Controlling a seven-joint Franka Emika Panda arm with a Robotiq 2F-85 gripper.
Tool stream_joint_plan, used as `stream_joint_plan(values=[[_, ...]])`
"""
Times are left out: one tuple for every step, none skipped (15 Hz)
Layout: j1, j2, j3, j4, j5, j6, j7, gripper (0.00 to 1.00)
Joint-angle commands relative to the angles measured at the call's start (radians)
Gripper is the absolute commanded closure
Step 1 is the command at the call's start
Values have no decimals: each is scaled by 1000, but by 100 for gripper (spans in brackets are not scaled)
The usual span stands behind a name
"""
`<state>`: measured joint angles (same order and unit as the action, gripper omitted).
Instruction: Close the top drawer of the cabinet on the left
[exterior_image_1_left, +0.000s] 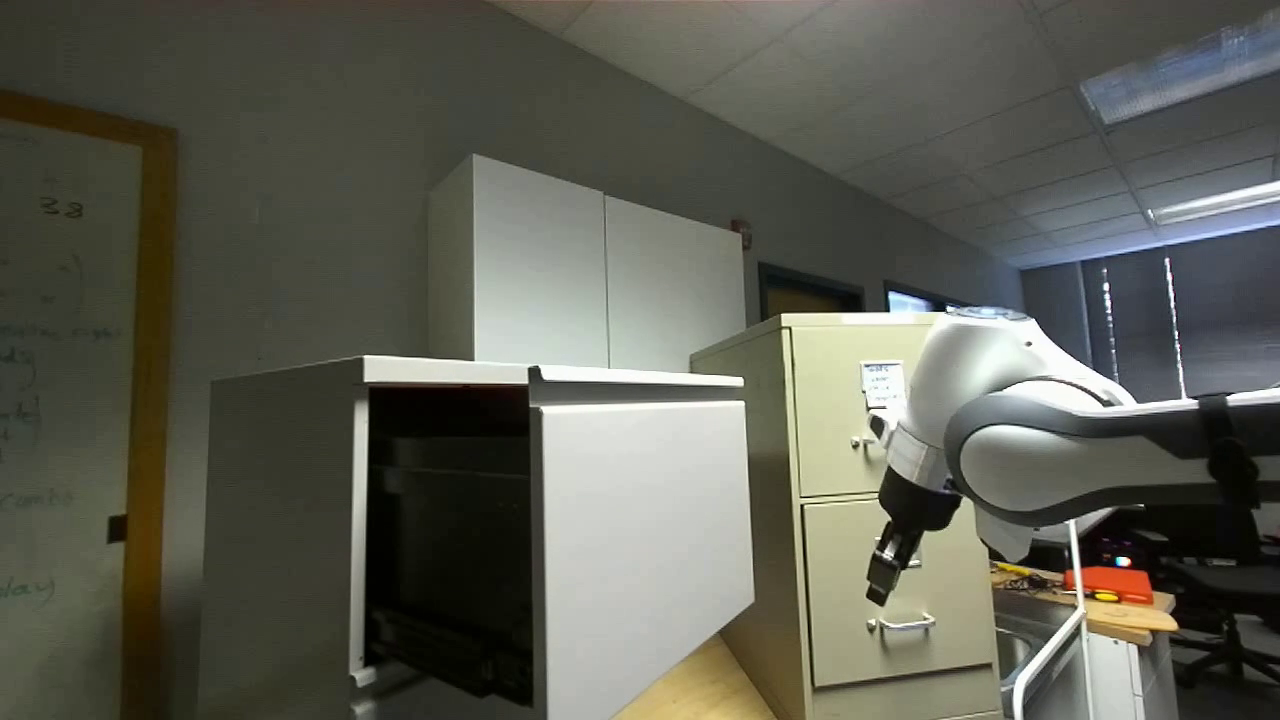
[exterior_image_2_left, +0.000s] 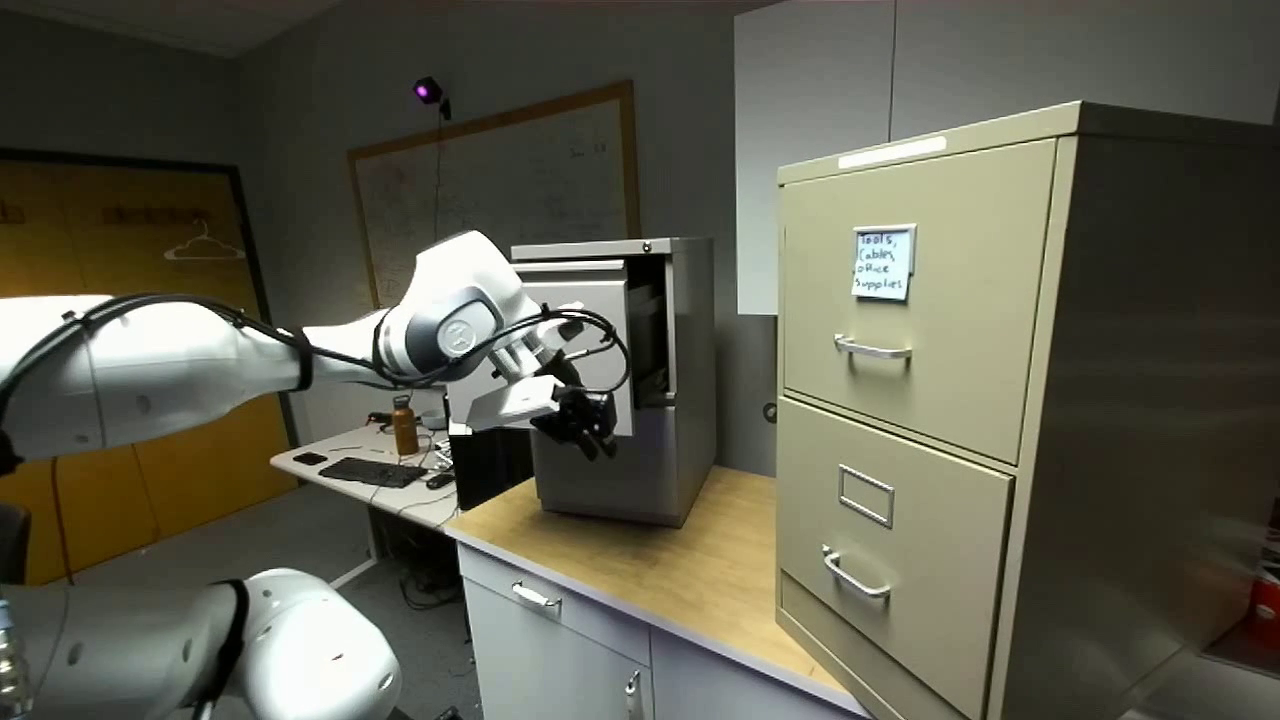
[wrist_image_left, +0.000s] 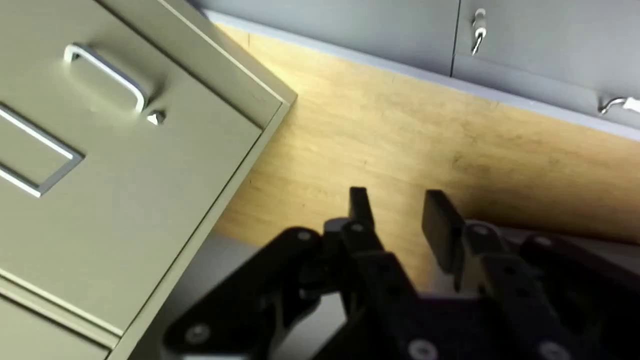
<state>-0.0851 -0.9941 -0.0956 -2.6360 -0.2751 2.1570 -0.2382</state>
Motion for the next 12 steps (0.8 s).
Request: stream_joint_plan(values=[[33, -16, 3, 35, 9, 92, 12, 93], [39, -6, 6, 50, 13, 117, 14, 97], [51, 7, 7, 72, 21, 137, 12, 97], [64, 17, 5, 90, 29, 156, 6, 99], [79, 27, 6, 112, 39, 169, 2, 96], [94, 38, 9, 135, 46, 182, -2, 95], [109, 51, 13, 158, 54, 189, -6, 94], [125, 69, 19, 185, 60, 195, -9, 94], [143, 83, 23, 211, 69, 195, -15, 94], [161, 102, 28, 238, 76, 194, -19, 93], [179, 122, 31, 263, 84, 193, -23, 94], [199, 145, 34, 292, 95, 188, -30, 94]])
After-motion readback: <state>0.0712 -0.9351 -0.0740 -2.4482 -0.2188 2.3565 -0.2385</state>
